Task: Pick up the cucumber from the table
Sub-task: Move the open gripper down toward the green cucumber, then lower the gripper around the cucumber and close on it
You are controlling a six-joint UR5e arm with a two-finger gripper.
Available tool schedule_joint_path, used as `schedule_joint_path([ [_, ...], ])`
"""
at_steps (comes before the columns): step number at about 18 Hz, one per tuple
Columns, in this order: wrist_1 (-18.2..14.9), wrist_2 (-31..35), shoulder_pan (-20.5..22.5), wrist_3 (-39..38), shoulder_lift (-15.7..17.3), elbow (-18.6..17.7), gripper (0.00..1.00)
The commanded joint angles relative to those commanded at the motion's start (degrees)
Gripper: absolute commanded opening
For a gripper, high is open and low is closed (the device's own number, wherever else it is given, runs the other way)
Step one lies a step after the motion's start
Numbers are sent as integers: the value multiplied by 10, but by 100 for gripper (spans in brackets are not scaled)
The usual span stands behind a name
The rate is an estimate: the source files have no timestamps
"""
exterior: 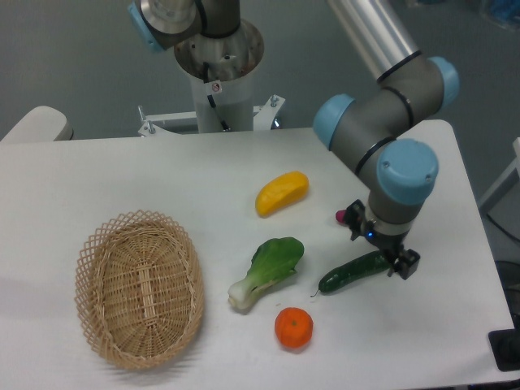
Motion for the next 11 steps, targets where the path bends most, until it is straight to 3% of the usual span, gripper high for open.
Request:
schedule_joint_path([
  [11,46,37,-1,40,-15,-32,100],
])
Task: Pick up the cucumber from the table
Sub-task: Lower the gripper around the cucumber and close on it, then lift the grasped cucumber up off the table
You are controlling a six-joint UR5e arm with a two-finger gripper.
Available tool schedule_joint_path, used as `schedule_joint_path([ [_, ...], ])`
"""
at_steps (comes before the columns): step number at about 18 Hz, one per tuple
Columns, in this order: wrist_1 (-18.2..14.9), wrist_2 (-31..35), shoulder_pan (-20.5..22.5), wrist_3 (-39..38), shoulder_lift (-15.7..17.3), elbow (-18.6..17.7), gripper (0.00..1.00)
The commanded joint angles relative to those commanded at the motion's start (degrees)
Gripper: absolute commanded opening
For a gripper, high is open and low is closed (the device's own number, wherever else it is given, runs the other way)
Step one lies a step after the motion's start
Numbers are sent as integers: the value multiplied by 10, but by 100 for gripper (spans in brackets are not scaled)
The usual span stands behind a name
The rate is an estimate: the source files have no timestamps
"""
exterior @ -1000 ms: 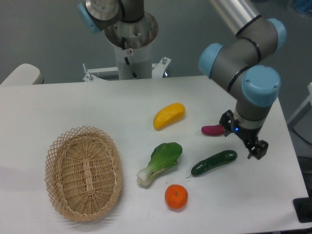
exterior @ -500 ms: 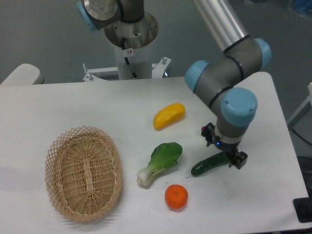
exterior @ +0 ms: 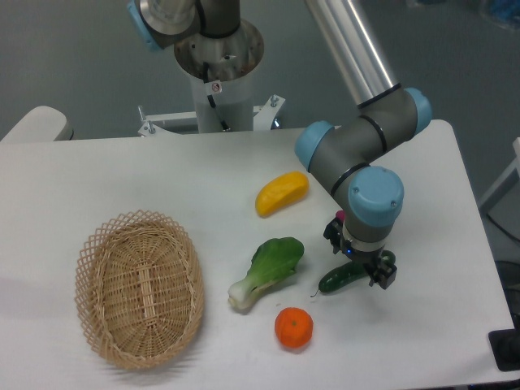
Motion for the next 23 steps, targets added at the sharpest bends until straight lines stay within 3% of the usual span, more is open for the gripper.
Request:
schedule_joint_path([
  [7,31,1,0,-2,-14,-9,99],
  [8,33,1,0,-2,-17,-9,92],
  [9,33,1,0,-3,-18,-9,73],
  [12,33,1,0,1,-18,-4,35],
  [14,32,1,1,3,-18,-1,21],
  [16,31,1,1,4,-17,1,13],
  [23,19,-4,7,36,9,13,11],
])
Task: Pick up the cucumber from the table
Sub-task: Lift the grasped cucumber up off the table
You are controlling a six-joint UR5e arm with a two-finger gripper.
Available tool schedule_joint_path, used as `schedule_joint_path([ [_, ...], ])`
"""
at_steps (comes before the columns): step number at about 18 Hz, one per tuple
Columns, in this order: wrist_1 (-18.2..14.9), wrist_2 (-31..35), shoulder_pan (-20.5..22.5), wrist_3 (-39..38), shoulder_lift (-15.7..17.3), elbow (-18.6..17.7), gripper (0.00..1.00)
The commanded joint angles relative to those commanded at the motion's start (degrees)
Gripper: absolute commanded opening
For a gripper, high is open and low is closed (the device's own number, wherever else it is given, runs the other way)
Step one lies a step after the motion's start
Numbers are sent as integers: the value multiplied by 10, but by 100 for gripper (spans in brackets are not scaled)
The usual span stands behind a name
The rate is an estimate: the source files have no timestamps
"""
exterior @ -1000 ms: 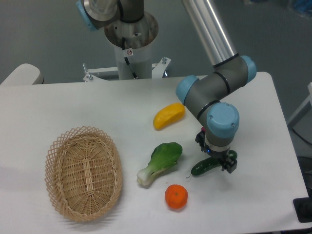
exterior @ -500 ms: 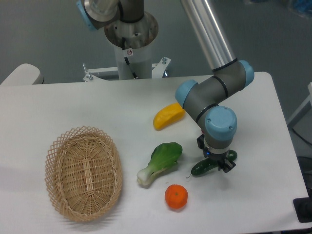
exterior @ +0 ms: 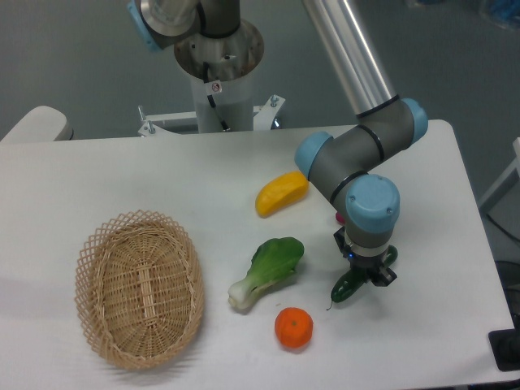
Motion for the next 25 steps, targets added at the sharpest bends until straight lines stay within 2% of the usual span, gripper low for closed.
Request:
schedule_joint_path([
  [3,-14,-17,0,-1,27,-3,11],
  [8,-57,-138,20,-9,95,-5,11],
  [12,-90,-199,30,-10,128,-5,11],
  [16,-114,-233,40,-10,147,-5,11],
  [25,-115,-234,41,-22,148,-3,11],
])
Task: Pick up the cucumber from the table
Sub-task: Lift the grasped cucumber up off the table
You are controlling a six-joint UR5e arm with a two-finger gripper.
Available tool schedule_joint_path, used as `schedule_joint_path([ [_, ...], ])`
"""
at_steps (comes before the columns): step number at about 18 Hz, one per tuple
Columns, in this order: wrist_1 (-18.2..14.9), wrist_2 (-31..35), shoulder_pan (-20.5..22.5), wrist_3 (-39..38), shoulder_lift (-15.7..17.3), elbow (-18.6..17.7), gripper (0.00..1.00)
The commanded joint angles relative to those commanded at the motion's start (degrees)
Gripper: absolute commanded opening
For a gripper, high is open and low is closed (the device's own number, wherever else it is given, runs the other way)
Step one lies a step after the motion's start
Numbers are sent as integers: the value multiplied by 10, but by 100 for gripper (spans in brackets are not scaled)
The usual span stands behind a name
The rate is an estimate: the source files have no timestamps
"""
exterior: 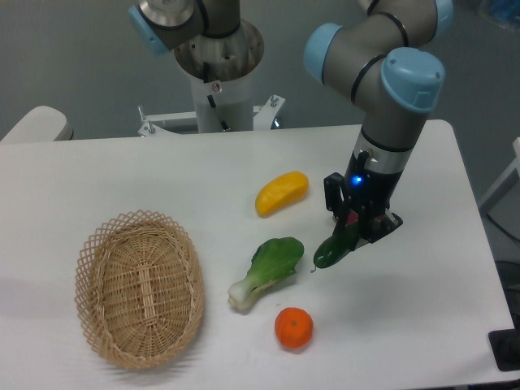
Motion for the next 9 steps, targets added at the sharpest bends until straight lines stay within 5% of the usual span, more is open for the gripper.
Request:
schedule_joint_path([
  [9,-1,2,0,0,1,3,11],
])
